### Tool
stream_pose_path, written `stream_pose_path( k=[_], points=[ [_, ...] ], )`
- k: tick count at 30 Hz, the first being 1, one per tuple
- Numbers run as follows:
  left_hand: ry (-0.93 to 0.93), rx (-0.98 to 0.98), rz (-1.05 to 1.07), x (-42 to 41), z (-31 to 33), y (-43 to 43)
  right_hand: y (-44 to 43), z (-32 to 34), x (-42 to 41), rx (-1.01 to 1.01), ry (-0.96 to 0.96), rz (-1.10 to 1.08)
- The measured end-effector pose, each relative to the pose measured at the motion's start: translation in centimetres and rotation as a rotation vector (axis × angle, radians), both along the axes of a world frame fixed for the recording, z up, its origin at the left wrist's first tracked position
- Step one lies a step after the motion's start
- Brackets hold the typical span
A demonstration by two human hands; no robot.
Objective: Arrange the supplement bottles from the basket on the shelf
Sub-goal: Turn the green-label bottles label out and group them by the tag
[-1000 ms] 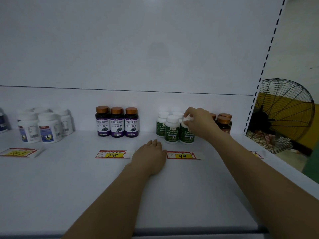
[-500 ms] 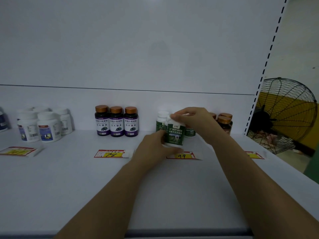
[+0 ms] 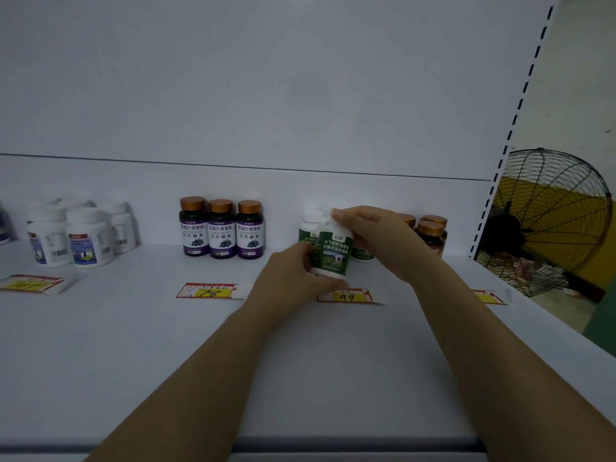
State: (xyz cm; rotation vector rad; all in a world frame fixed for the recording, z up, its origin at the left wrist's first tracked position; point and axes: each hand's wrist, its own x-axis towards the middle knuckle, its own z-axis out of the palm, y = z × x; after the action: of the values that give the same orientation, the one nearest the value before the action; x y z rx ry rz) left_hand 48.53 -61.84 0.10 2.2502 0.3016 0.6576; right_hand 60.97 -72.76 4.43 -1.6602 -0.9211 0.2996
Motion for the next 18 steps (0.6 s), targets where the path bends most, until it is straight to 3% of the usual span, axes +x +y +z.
stream_pose_path(
  k=[3, 7, 10, 14, 18],
  points=[
    [-0.005, -0.077, -0.019, 0.1, 0.2, 0.0, 0.0, 0.4, -0.2, 0.061, -0.014, -0.053],
    [0.064, -0.229, -0.138, 0.3, 0.6, -0.1, -0.6, 0.7, -0.1, 0.177, 0.103, 0.086],
    [0.016, -0.236, -0.112, 0.4, 0.6, 0.0, -0.4, 0.7, -0.6, 0.185, 0.145, 0.181],
    [-0.03, -0.148, 0.039, 0.2, 0.5, 0.1, 0.3, 0.3, -1.1, 0.093, -0.016, 0.084],
    [-0.004, -0.18, 0.016, 0.2, 0.6, -0.1, -0.2, 0.4, -0.8, 0.138, 0.046, 0.1]
  ],
)
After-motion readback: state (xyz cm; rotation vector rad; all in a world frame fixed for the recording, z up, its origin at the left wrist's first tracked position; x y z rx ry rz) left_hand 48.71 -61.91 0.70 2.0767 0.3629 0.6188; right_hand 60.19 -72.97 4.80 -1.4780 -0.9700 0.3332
